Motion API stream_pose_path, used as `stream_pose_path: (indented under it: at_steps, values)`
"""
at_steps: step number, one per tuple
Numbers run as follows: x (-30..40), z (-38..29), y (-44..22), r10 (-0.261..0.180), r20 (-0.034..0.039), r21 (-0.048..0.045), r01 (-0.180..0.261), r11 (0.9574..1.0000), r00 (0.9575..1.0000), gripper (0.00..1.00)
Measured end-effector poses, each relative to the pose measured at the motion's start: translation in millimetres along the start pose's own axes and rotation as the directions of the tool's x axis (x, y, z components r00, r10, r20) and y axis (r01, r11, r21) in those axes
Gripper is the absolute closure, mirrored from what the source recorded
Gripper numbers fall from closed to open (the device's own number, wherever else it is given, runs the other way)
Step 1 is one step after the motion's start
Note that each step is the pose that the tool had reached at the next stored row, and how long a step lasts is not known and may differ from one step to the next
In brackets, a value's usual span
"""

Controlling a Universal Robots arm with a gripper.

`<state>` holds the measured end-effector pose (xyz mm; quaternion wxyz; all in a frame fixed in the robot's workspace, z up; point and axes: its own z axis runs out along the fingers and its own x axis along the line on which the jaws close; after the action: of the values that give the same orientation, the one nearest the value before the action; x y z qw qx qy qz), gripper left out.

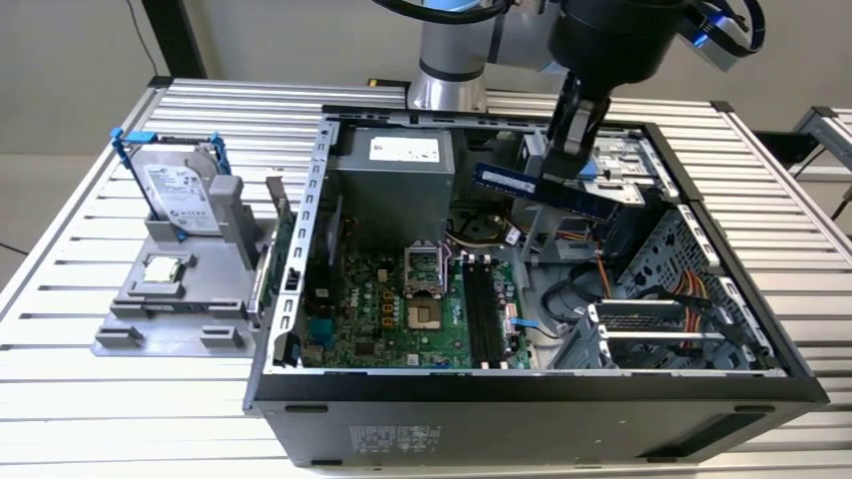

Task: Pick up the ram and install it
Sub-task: 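Insert the ram into the slot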

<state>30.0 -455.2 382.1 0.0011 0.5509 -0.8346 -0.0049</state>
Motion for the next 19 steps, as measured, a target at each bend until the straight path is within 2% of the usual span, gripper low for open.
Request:
stream_pose_path:
  at_steps: [19]
  values:
    - [0.5,-0.1,-5.6,0.076,0.0006,0.0,-0.076,0.9971,0.9971,1.0]
